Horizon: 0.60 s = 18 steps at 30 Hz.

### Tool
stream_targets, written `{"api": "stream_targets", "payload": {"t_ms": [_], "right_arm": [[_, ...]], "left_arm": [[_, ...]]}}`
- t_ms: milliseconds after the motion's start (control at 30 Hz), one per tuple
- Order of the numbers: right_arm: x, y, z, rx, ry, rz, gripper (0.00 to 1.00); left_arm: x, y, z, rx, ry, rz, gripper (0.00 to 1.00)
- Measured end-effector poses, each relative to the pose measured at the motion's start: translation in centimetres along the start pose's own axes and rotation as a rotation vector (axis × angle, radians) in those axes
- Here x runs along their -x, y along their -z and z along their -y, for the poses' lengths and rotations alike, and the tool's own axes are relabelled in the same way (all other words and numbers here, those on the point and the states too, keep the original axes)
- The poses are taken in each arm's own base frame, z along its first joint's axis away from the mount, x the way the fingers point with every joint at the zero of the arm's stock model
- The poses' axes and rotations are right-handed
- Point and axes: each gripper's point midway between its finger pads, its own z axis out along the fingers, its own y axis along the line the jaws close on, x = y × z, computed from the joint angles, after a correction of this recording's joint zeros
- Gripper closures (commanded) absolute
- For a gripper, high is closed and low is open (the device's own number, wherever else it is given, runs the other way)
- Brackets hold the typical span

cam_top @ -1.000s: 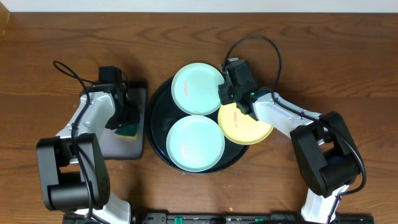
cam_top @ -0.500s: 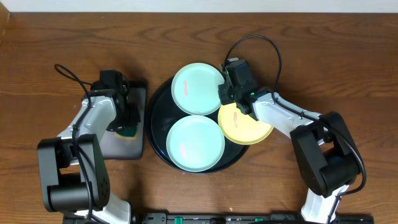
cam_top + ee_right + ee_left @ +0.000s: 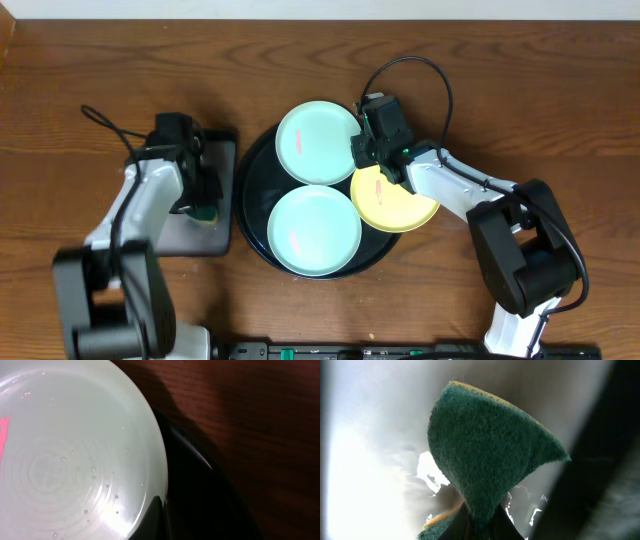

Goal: Clean dirty plates on tray and stack at the side
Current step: 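Reach the left gripper into the sponge tray and grasp the green sponge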

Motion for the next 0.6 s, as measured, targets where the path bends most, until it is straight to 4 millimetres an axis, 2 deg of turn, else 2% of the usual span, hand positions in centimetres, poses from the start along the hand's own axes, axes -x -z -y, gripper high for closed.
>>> {"api": "stream_targets", "payload": {"t_ms": [133,233,333,600], "right_arm": [[0.0,0.0,0.0,0.0,0.0,0.0,0.99],[0.0,0.0,0.0,0.0,0.0,0.0,0.99],[0.0,0.0,0.0,0.0,0.0,0.0,0.99],[0.0,0.0,0.0,0.0,0.0,0.0,0.99]], "left_arm": [[2.1,4.9,0.2,-0.03,0.005,0.176,0.93],[2.9,7.3,0.1,-0.036,0.008,0.263,0.92],[3.2,8.2,0.0,-0.037,0.01,0.301,0.93],[5.0,8.9,0.2,-0.04,0.012,0.378,0.92]]}}
